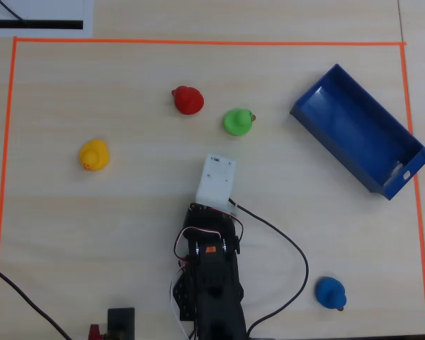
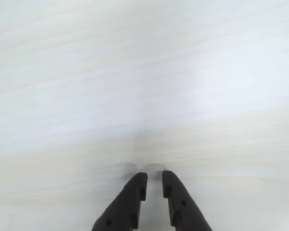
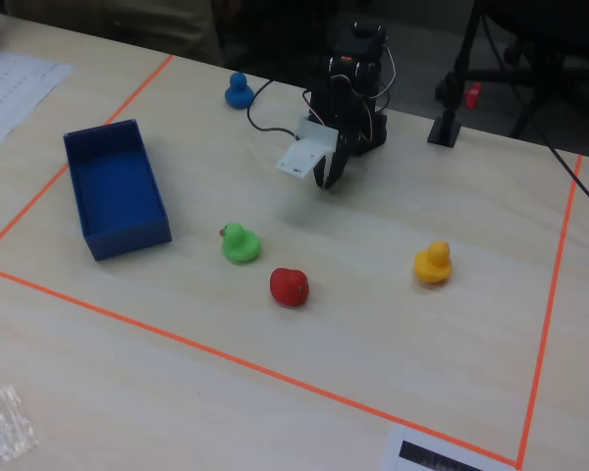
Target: Grasp blue duck and put it into box.
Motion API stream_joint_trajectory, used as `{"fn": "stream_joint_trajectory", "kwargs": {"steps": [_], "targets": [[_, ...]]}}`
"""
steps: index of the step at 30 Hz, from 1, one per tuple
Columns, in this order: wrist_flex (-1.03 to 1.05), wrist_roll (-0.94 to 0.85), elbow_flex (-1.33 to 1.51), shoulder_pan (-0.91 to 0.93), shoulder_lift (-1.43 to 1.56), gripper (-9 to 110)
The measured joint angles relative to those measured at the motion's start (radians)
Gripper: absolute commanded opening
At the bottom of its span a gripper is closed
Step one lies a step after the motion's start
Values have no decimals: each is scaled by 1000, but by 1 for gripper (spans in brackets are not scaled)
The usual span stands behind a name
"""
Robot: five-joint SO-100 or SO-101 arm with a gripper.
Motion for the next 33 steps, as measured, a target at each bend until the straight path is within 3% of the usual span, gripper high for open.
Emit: {"fn": "stream_joint_trajectory", "kwargs": {"steps": [33], "targets": [[0, 20, 0, 2, 0, 1]]}}
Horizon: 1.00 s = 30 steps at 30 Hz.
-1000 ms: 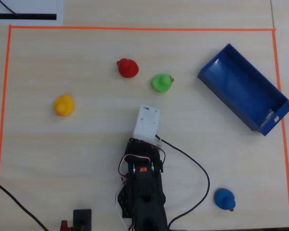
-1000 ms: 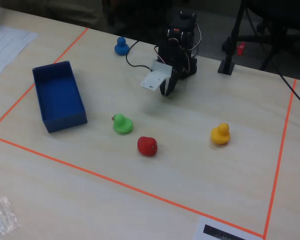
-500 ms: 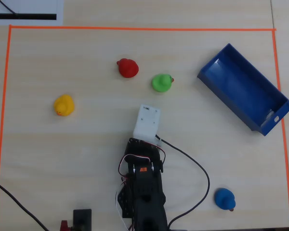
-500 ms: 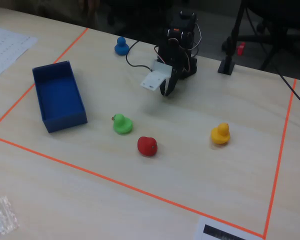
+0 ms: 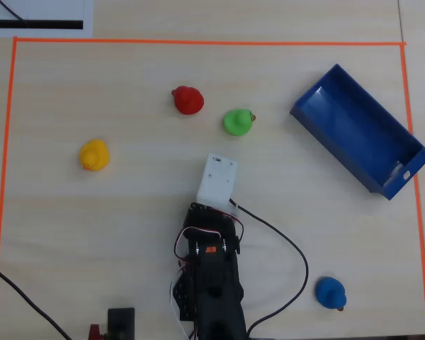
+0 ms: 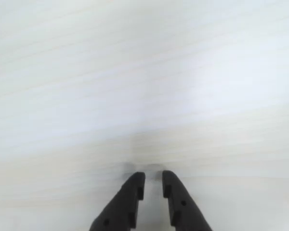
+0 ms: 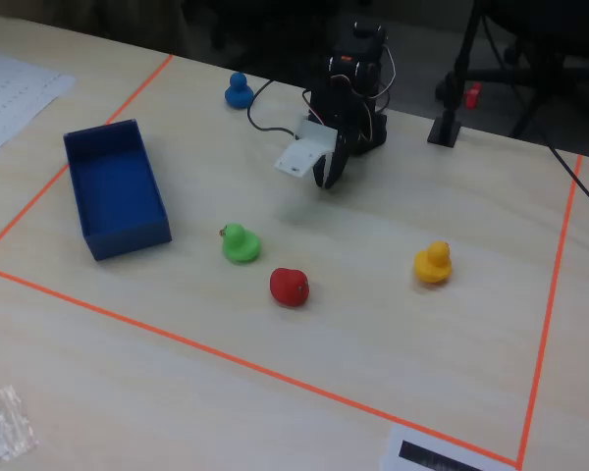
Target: Grasp blue duck and put it into box.
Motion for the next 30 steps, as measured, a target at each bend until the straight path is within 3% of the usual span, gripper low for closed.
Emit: {"fn": "stream_joint_trajectory", "kwargs": {"steps": [10, 17, 24, 30], "targets": [[-6, 6, 0, 6, 0, 1], [-60, 5, -127, 149, -147, 6], [-87, -92, -703, 491, -514, 27], [-373, -235, -911, 887, -577, 34]]}}
